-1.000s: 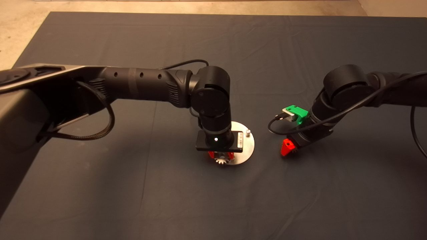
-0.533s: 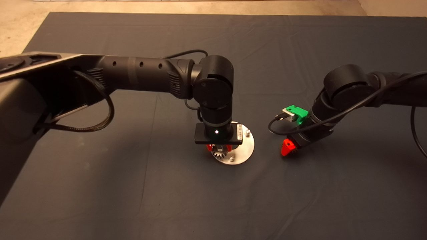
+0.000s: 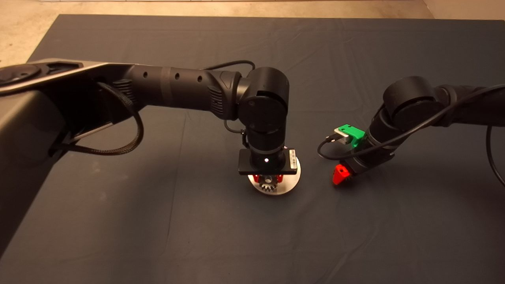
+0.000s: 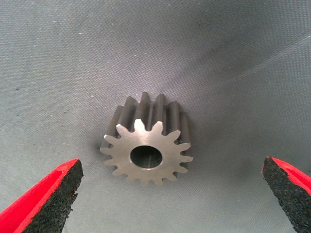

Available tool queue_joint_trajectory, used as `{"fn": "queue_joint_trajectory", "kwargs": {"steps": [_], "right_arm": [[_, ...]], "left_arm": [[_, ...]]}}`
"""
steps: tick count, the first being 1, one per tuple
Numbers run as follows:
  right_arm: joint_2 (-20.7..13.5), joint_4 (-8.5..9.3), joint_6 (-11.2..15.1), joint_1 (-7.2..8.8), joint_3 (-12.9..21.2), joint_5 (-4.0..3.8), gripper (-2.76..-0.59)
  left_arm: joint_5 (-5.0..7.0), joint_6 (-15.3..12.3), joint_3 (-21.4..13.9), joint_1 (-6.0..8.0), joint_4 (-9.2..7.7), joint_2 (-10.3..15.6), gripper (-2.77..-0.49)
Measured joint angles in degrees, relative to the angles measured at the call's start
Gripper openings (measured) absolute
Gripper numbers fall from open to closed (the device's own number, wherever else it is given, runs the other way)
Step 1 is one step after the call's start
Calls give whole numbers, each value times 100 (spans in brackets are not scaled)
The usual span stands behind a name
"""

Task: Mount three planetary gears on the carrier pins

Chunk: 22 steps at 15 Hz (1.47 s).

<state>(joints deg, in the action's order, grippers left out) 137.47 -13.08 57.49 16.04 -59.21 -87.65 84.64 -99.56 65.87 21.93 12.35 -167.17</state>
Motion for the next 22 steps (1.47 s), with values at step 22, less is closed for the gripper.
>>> {"fn": "queue_joint_trajectory", "kwargs": {"steps": [22], "right_arm": [[-3,0,-2,0,0,-1,-60]], "left_arm": [[6,22,113,-104,405,-102,-233]]}}
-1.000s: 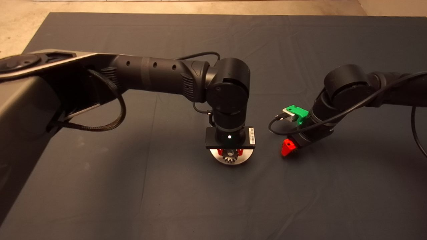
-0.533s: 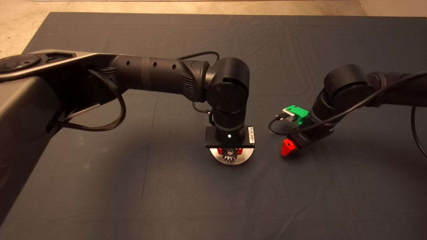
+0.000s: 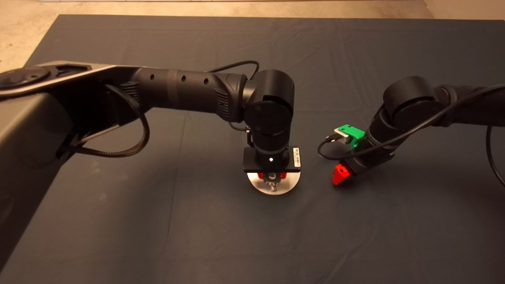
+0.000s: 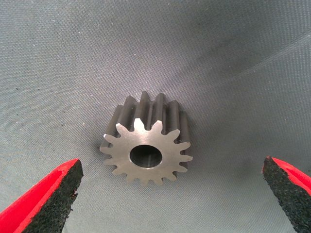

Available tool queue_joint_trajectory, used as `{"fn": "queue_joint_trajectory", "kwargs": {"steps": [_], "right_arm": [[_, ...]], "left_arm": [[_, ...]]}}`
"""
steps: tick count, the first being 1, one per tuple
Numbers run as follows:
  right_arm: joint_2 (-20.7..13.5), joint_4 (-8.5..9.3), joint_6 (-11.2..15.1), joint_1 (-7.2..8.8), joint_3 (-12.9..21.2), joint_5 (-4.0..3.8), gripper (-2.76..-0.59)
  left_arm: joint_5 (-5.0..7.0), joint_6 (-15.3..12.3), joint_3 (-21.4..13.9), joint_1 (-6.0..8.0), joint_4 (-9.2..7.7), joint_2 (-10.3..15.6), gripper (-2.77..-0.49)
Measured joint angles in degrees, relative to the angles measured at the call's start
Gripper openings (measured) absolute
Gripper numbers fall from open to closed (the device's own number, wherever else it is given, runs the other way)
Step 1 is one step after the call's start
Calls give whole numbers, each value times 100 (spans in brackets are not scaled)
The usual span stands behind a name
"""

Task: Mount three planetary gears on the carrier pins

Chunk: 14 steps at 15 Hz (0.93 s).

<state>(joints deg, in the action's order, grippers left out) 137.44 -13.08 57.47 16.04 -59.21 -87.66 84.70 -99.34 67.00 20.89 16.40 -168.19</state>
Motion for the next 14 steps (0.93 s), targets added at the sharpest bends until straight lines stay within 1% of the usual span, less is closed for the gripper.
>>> {"fn": "queue_joint_trajectory", "kwargs": {"steps": [3,7,8,9,14], "right_arm": [[2,0,0,0,0,3,-60],[2,0,2,0,0,3,-60],[2,0,2,0,0,3,-60],[2,0,0,0,0,-2,-60],[2,-1,0,0,0,1,-60]], "left_arm": [[16,0,4,-30,17,11,-233],[17,9,31,-157,27,9,-233],[11,82,67,-191,44,9,-233],[5,122,91,-194,44,9,-233],[6,138,91,-198,44,6,-233]]}}
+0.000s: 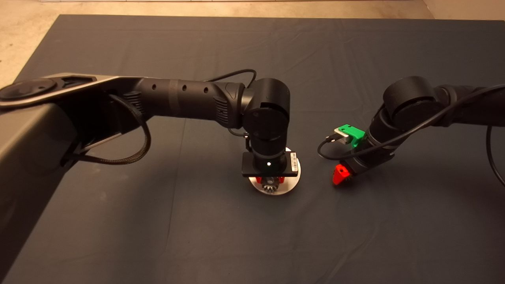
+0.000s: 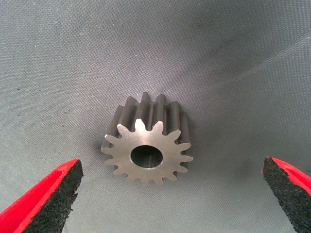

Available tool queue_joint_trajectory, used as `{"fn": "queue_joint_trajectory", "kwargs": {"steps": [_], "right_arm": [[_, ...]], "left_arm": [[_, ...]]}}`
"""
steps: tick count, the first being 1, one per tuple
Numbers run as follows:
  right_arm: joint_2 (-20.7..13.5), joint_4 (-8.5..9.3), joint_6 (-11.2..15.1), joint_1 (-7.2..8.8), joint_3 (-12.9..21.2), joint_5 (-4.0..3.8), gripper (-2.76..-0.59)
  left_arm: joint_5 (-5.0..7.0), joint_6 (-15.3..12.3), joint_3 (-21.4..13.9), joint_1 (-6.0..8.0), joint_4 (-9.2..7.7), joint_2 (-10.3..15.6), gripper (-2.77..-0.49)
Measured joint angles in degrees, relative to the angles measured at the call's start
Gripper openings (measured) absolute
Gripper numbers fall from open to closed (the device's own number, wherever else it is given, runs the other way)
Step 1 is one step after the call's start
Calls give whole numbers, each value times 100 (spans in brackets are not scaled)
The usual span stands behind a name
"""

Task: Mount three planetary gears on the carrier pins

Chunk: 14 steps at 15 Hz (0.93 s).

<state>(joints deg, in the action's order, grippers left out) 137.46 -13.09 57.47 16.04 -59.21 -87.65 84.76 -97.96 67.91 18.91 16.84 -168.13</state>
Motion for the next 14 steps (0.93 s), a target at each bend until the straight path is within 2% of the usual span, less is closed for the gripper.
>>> {"fn": "queue_joint_trajectory", "kwargs": {"steps": [8,10,14], "right_arm": [[0,0,-2,0,0,0,-60],[0,0,-2,0,0,0,-60],[0,0,-3,0,0,0,-60]], "left_arm": [[-12,-41,-21,-3,-2,-28,-233],[-22,-172,-78,-9,11,-34,-233],[-28,-189,-91,-24,13,-59,-234]]}}
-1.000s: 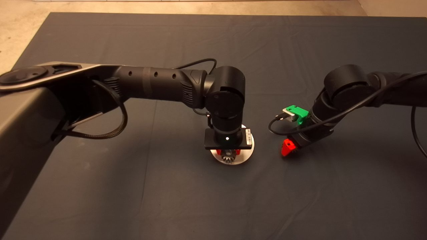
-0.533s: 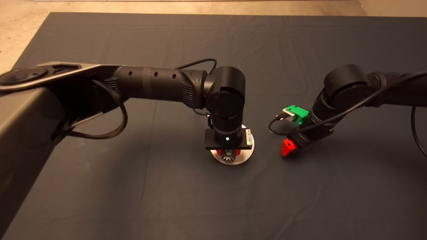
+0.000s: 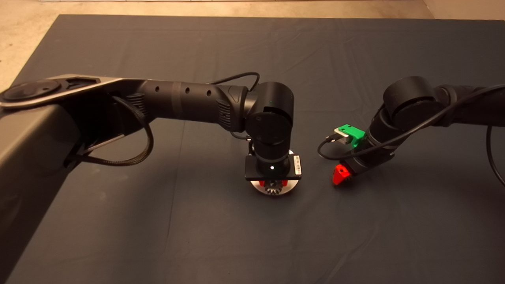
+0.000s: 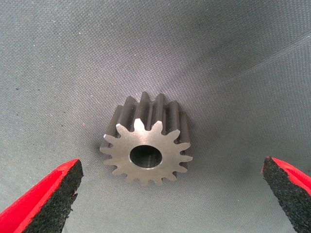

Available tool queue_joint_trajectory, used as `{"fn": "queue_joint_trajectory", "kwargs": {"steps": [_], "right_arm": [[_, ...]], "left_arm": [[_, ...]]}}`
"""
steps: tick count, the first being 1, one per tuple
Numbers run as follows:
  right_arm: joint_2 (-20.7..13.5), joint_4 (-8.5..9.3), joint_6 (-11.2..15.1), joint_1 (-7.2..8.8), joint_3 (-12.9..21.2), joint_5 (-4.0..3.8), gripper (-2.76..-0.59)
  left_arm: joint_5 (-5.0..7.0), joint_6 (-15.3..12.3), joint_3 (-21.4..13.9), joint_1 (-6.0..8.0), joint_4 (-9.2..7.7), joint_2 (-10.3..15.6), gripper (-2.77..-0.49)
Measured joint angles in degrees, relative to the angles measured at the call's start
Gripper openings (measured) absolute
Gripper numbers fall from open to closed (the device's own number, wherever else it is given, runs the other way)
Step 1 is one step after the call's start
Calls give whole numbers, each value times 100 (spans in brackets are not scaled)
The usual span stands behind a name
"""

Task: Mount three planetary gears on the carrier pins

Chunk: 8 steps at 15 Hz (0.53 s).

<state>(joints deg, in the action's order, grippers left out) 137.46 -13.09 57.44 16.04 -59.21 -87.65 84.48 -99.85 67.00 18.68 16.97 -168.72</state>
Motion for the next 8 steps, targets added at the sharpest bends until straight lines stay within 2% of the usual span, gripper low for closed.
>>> {"fn": "queue_joint_trajectory", "kwargs": {"steps": [3,5,8], "right_arm": [[0,0,1,0,0,0,-60],[0,0,-1,0,0,0,-60],[0,0,1,0,0,0,-60]], "left_arm": [[0,5,6,-2,0,0,-235],[-4,151,80,4,-22,-5,-235],[-9,193,118,6,-41,-5,-235]]}}
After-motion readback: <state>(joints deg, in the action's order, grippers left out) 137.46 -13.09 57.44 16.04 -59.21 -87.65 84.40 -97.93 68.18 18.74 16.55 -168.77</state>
